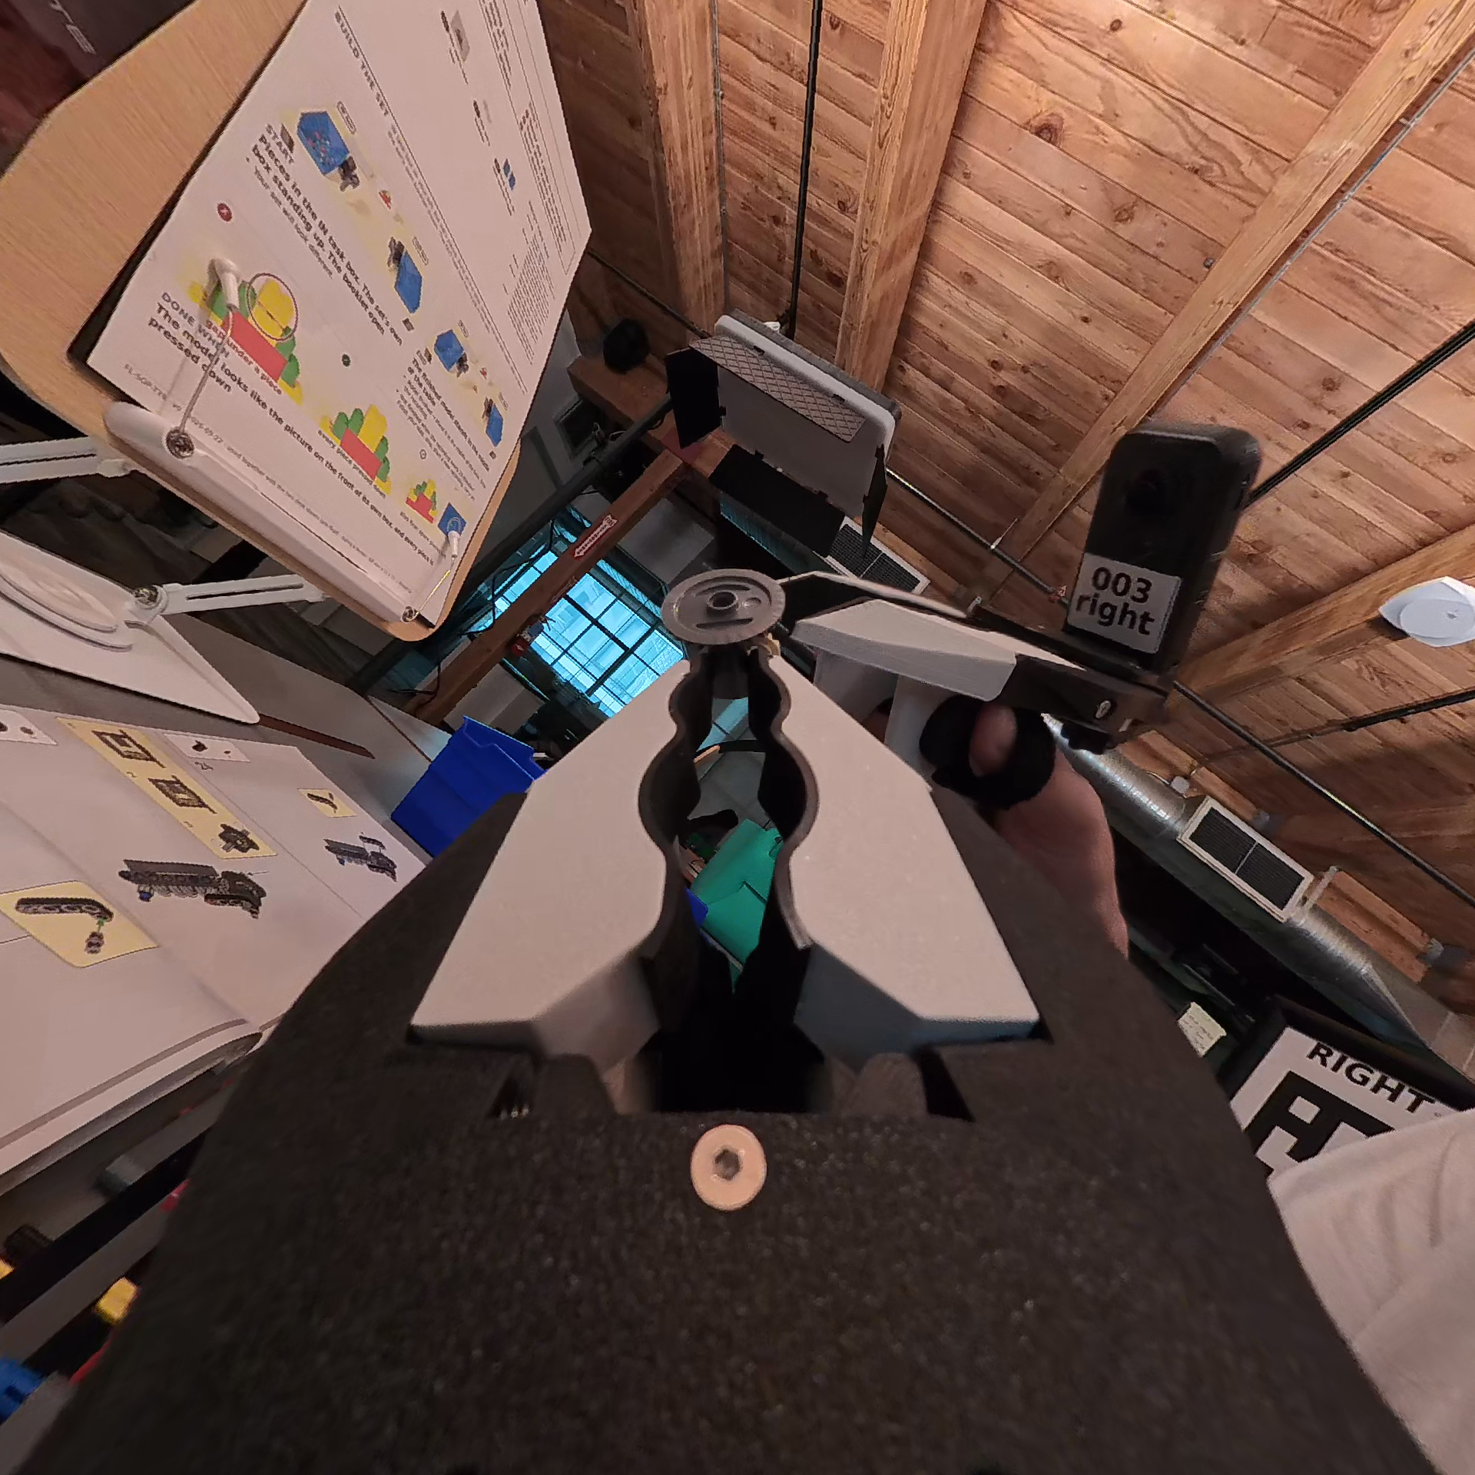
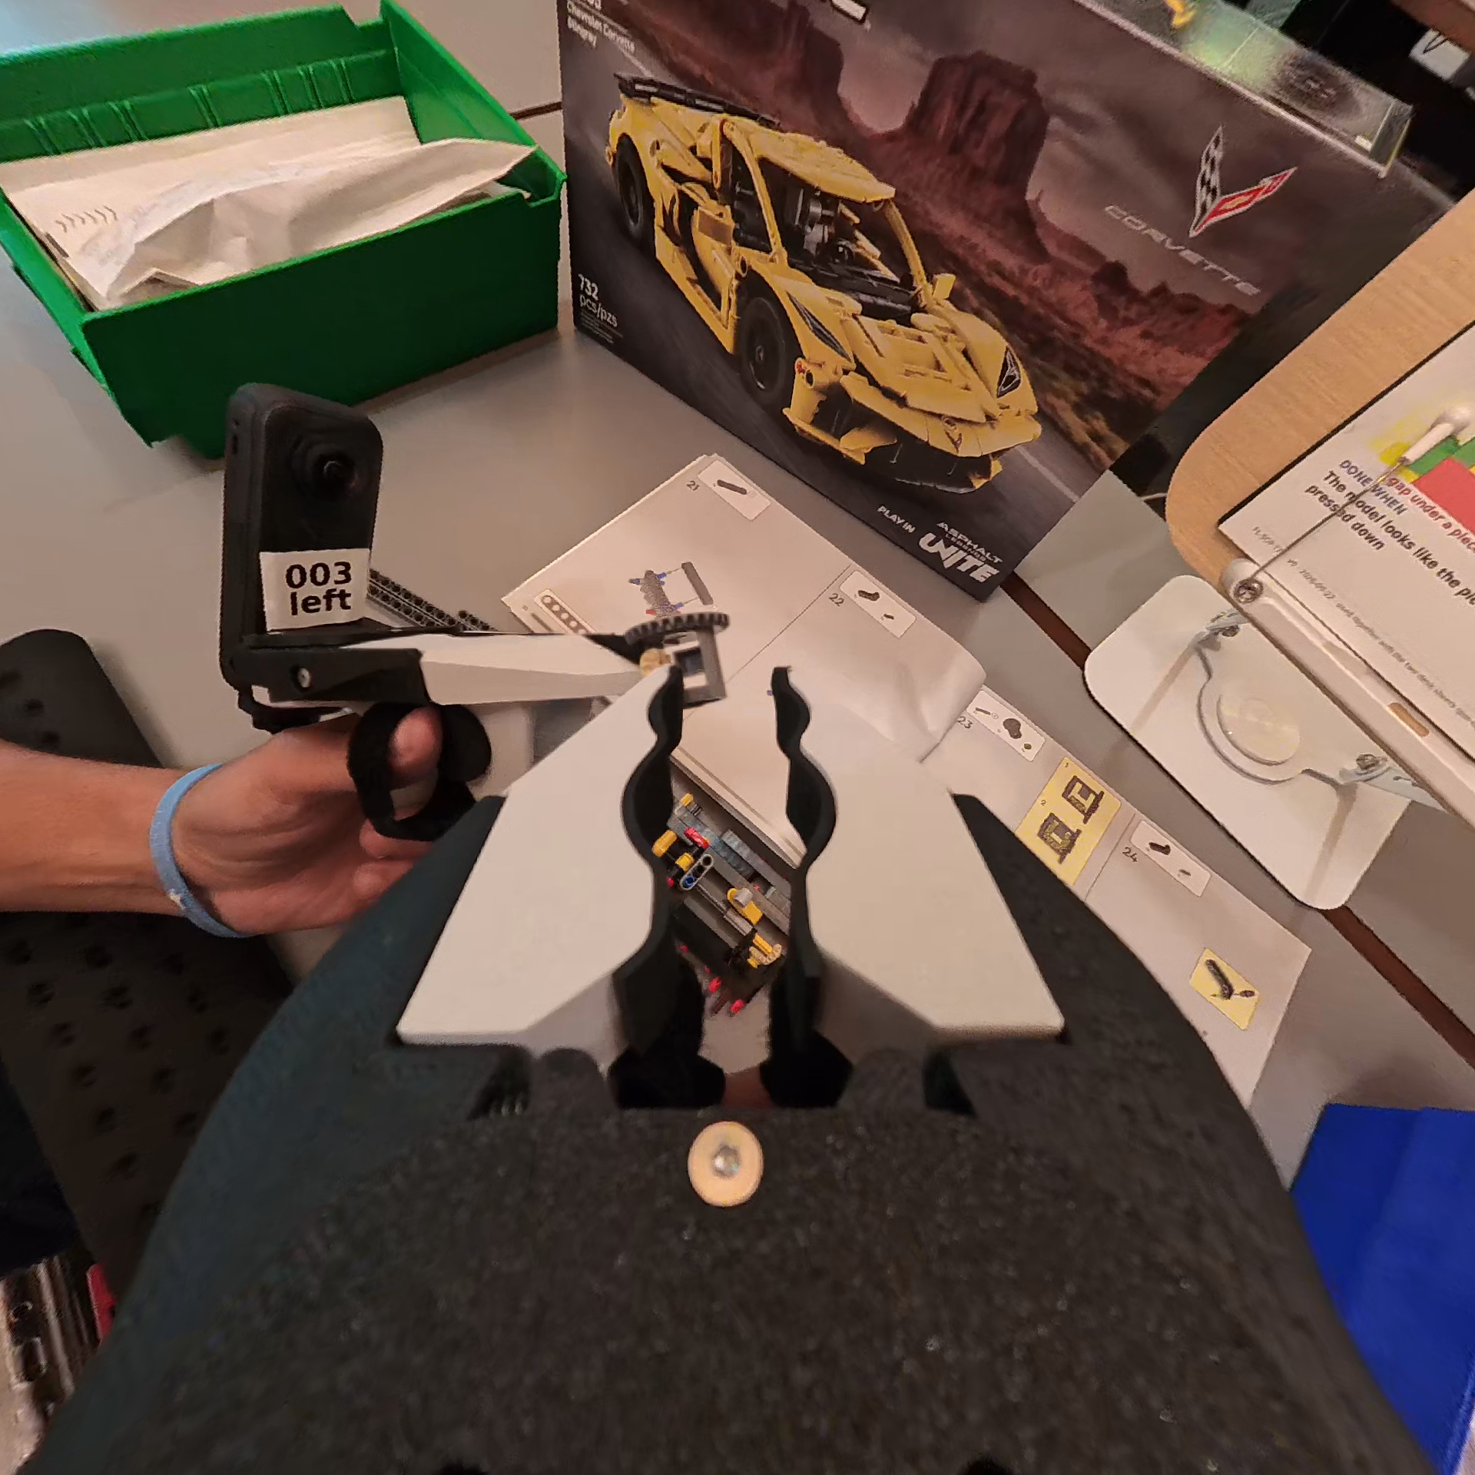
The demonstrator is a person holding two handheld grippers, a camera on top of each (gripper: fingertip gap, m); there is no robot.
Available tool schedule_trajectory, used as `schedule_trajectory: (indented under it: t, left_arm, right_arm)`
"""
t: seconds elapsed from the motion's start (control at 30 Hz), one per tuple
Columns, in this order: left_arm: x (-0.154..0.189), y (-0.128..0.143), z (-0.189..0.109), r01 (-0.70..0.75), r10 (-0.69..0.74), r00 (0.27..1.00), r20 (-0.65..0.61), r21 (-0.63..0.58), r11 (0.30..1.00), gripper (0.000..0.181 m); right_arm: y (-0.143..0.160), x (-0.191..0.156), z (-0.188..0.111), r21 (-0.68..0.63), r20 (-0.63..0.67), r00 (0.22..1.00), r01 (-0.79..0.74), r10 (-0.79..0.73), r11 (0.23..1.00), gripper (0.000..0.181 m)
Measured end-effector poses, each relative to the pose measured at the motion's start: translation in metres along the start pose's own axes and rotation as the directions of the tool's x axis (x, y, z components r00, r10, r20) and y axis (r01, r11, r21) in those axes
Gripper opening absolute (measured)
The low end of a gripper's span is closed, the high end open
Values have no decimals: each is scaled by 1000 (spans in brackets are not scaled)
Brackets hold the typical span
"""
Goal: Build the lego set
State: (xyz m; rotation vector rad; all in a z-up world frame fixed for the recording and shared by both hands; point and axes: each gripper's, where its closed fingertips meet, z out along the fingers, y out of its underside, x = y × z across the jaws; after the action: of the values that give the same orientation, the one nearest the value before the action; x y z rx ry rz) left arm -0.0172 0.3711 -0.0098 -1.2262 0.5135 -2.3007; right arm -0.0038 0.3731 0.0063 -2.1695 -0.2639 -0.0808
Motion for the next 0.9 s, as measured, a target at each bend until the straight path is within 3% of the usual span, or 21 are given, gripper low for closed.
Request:
schedule_trajectory:
  t: [0.3, 0.53, 0.7, 0.9]
  left_arm:
    - [11, 4, 2, -45, 44, 998, -44, -23, 999, 8]
    - [22, 7, 4, -54, 49, 993, -105, -38, 998, 8]
    - [31, 11, 5, -57, 47, 987, -154, -61, 997, 8]
    - [34, 19, 6, -72, 54, 983, -176, -101, 992, 8]
  right_arm:
    - [7, -16, 1, 69, 273, 951, -170, 145, 983, 36]
    - [3, -22, -8, 100, 413, 883, -286, 222, 953, 33]
    - [5, -31, -19, 52, 623, 740, -364, 255, 930, 33]
    - [15, -27, -21, -49, 729, 625, -356, 277, 933, 31]
